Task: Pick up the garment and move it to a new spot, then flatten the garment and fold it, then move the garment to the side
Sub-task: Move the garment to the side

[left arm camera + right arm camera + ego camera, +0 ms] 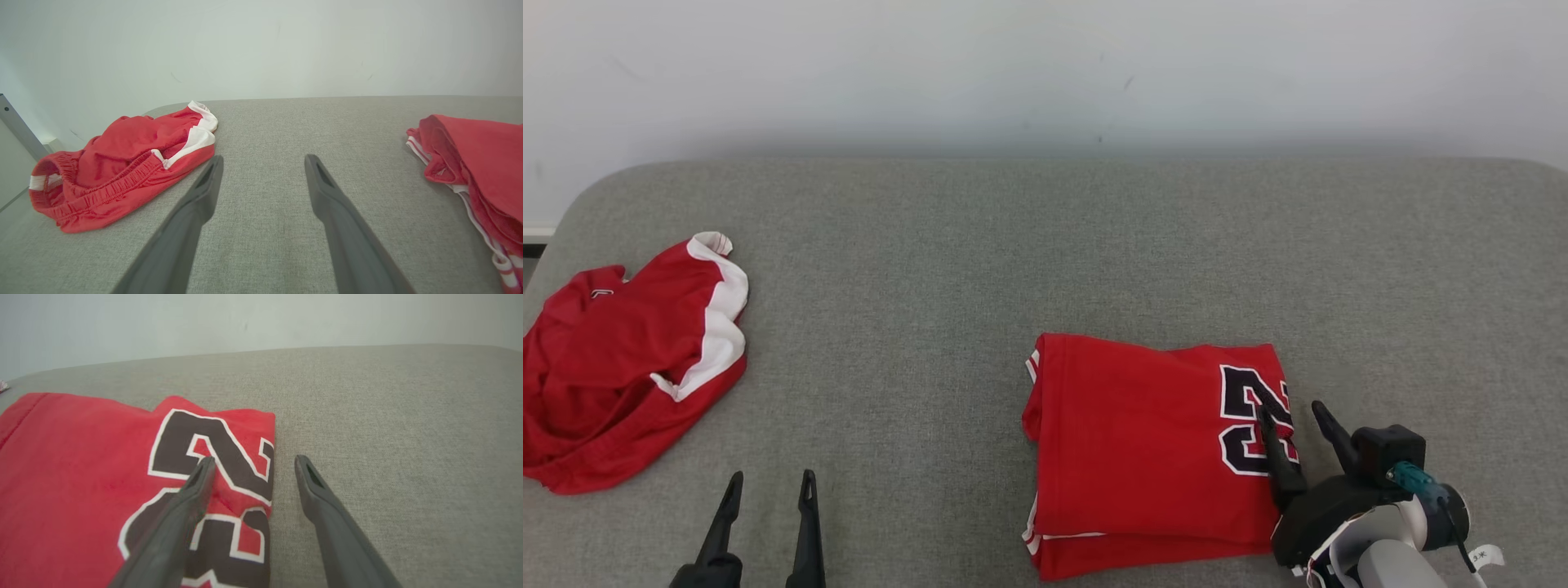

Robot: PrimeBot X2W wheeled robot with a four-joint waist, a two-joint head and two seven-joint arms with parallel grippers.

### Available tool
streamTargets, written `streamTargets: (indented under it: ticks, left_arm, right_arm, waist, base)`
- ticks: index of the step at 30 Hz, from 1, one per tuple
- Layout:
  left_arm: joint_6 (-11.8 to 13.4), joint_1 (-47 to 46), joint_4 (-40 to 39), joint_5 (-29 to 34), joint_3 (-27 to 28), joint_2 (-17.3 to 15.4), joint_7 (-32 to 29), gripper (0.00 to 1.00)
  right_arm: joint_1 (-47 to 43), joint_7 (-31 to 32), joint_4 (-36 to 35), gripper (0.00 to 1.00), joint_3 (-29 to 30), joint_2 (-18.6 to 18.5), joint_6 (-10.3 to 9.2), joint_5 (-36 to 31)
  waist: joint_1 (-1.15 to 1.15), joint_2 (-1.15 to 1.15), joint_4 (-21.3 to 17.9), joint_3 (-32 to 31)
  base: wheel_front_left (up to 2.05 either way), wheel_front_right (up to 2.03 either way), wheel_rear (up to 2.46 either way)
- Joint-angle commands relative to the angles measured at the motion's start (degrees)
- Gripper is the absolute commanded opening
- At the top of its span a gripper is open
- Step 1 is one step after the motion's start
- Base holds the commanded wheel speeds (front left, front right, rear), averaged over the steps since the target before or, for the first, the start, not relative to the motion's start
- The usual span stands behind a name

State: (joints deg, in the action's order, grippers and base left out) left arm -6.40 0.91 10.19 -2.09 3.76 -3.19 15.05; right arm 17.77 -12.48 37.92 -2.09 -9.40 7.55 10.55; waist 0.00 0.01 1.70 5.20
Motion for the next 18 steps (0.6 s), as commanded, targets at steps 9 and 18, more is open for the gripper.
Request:
streamTargets:
  ticks: [9,18]
  left_arm:
    - [0.01,-1.58,0.38,-0.32,0.03,-0.05,0.18,1.0]
    - [-0.06,-2.26,0.5,-0.51,0.29,0.0,0.18,1.0]
  right_arm:
    - [2.19,-0.11,8.86,1.0,-2.11,1.13,-0.15,1.94]
    - [5.4,-0.82,13.13,0.0,-5.36,1.07,-0.15,5.12]
  waist:
    - [0.0,-0.01,0.34,1.16]
    - [0.0,-0.01,-0.15,1.68]
  base:
    - [0.0,0.0,0.0]
    - [0.0,0.0,0.0]
